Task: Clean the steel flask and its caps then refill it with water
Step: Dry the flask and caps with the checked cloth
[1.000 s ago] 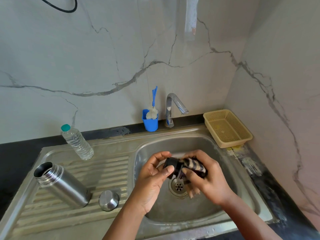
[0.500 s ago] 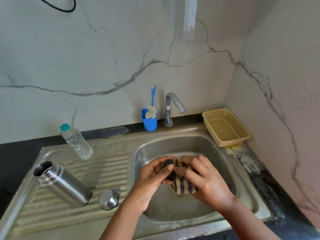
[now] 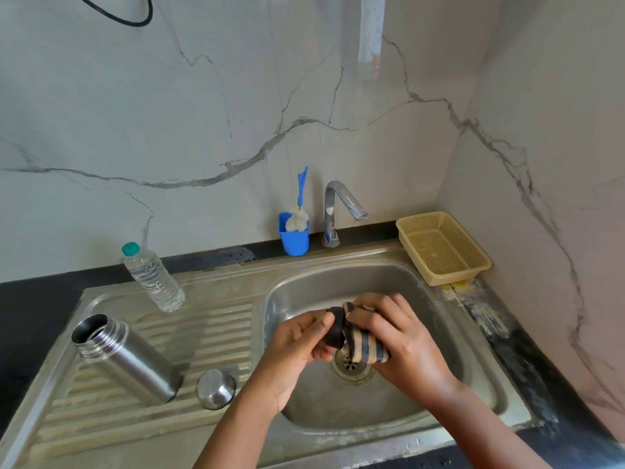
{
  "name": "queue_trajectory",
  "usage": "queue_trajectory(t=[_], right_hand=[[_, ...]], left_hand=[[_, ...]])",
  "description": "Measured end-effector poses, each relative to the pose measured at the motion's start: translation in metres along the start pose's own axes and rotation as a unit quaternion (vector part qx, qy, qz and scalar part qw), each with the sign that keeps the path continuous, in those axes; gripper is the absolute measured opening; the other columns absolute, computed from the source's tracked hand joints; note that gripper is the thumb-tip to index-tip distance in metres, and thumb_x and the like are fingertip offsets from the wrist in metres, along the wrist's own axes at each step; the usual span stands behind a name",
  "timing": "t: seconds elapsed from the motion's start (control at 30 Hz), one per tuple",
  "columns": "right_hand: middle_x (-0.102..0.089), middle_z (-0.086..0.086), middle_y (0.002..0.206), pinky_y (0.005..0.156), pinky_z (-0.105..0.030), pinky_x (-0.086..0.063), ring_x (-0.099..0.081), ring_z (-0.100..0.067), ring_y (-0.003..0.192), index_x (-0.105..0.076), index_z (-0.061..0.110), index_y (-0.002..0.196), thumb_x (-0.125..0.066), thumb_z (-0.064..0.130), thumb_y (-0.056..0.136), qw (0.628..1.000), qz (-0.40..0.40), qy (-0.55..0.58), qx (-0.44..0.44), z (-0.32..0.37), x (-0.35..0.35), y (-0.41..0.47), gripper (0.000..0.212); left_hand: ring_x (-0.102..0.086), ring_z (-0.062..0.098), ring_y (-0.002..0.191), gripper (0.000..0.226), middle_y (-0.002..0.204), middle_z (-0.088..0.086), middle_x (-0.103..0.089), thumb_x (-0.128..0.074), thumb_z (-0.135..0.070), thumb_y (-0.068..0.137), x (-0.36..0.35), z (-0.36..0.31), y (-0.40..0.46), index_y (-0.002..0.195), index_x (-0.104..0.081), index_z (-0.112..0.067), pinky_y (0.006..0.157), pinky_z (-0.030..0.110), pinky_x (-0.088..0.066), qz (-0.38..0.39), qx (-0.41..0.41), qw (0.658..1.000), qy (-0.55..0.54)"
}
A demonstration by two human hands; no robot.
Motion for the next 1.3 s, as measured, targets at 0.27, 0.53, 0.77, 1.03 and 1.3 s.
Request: queue_trajectory(t=[0.27,0.53,0.77,1.03,1.3], right_hand=[[-0.059,0.001,0.117,0.080,-0.037,-0.050,-0.059,-0.022,0.098,-0.063,0.015,0.111,-0.083,0.016,0.081,0.997,-0.013,0.066,-0.028,-0.005,0.009,0.002,0.036],[-0.058,0.003,0.117,0.083,-0.030,-0.050,-0.059,-0.019,0.100,-0.060,0.020,0.112,-0.081,0.023,0.082,0.993,0.005,0.107,-0.054,-0.002,-0.008,-0.007,0.037],[-0.059,0.001,0.117,0.083,-0.031,-0.049,-0.059,-0.020,0.100,-0.058,0.021,0.117,-0.071,0.019,0.088,0.996,-0.003,0.081,-0.040,-0.005,-0.011,-0.013,0.032],[-0.067,-0.001,0.099,0.077,-0.025,-0.053,-0.065,-0.011,0.088,-0.059,0.014,0.112,-0.084,0.044,0.073,0.884,0.033,0.368,-0.287,-0.035,-0.035,-0.021,0.055],[-0.070,-0.028,0.109,0.073,-0.041,-0.059,-0.070,-0.038,0.096,-0.066,-0.002,0.113,-0.062,0.014,0.089,0.548,0.004,0.628,-0.552,-0.032,-0.079,-0.059,0.029]], left_hand=[[-0.058,0.020,0.126,0.072,0.136,0.002,-0.061,-0.081,-0.015,0.079,-0.007,-0.001,-0.005,0.142,-0.049,-0.027,0.096,0.031,-0.051,0.077,-0.003,0.995,-0.070],[-0.065,0.026,0.112,0.043,0.121,0.015,-0.066,-0.077,-0.017,0.080,0.005,0.000,0.001,0.122,-0.071,-0.027,0.086,0.030,-0.054,0.028,-0.023,0.999,0.032],[-0.065,0.017,0.111,0.078,0.123,0.005,-0.064,-0.082,-0.058,0.066,0.000,0.010,-0.002,0.134,-0.056,-0.031,0.087,0.036,-0.057,0.054,0.014,0.998,0.038],[-0.067,0.022,0.108,0.048,0.113,0.007,-0.072,-0.085,-0.012,0.069,0.013,-0.005,0.003,0.114,-0.071,-0.019,0.086,0.027,-0.054,-0.005,-0.097,0.995,0.037],[-0.057,0.014,0.114,0.053,0.124,-0.010,-0.056,-0.078,-0.037,0.079,-0.013,-0.041,-0.014,0.129,-0.064,-0.025,0.097,0.030,-0.048,-0.057,-0.382,0.831,0.401]])
Point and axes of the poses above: each hand's wrist, its own y-axis towards the middle knuckle, its own x-axis out of the back of the hand, z = x × y, the point moved 10 cm from there along y, towards the middle knuckle
